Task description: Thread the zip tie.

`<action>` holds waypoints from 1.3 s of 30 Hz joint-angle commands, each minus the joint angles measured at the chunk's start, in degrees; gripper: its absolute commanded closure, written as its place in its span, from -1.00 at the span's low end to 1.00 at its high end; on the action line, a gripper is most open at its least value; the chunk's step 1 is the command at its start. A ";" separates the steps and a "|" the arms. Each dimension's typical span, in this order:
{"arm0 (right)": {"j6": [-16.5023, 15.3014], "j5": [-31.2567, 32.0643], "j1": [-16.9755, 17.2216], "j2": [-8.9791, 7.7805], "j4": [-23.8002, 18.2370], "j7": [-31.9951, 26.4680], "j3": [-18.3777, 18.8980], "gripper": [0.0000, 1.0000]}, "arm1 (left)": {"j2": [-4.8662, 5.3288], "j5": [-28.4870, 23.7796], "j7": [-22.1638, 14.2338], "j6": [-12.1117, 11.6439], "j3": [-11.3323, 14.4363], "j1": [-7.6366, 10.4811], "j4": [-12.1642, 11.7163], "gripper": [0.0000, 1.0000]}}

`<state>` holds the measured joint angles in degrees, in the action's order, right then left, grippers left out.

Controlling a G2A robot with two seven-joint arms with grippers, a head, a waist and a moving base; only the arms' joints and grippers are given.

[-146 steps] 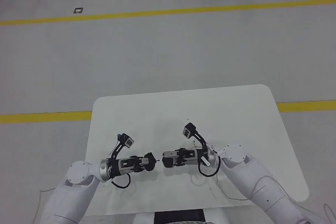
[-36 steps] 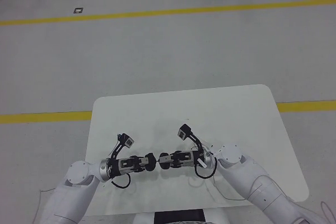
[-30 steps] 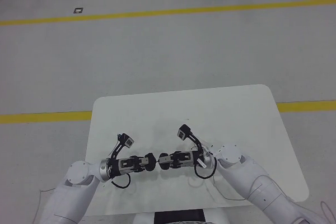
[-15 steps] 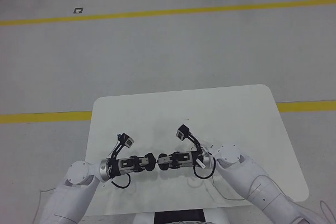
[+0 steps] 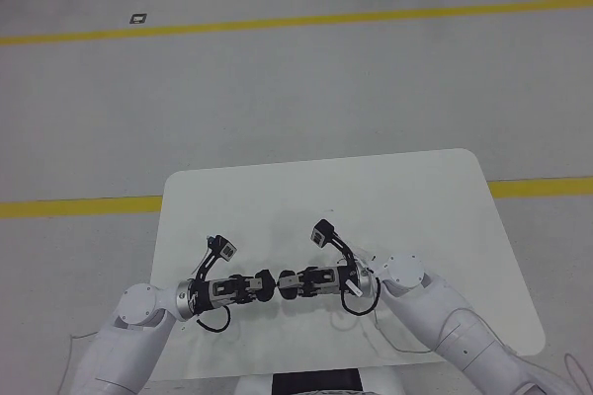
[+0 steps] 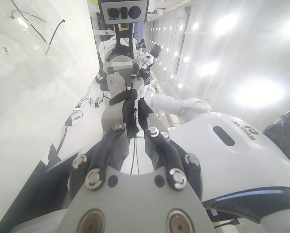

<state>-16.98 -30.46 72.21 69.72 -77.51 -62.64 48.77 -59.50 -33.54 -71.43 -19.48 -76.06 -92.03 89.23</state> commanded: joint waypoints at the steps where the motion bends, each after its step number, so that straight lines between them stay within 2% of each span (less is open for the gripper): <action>1: -0.14 0.02 0.07 -0.02 0.04 0.25 0.13 1.00 | 0.00 0.00 0.00 0.00 0.00 0.00 0.00 0.86; 11: -0.90 -0.22 1.23 -0.25 -0.29 2.26 1.23 1.00 | 0.00 0.00 0.00 0.00 0.00 0.00 0.00 0.76; 26: -1.86 0.34 3.30 -0.78 -1.74 5.55 3.37 1.00 | 0.00 0.00 0.00 0.00 0.00 0.00 0.00 0.76; 39: -1.02 2.10 3.18 -0.75 -2.74 5.18 2.51 1.00 | 0.00 0.00 0.00 0.00 0.00 0.00 0.00 0.74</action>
<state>-18.04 -28.40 75.43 68.96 -80.23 -57.36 51.34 -59.50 -33.54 -71.43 -19.48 -76.06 -92.03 89.23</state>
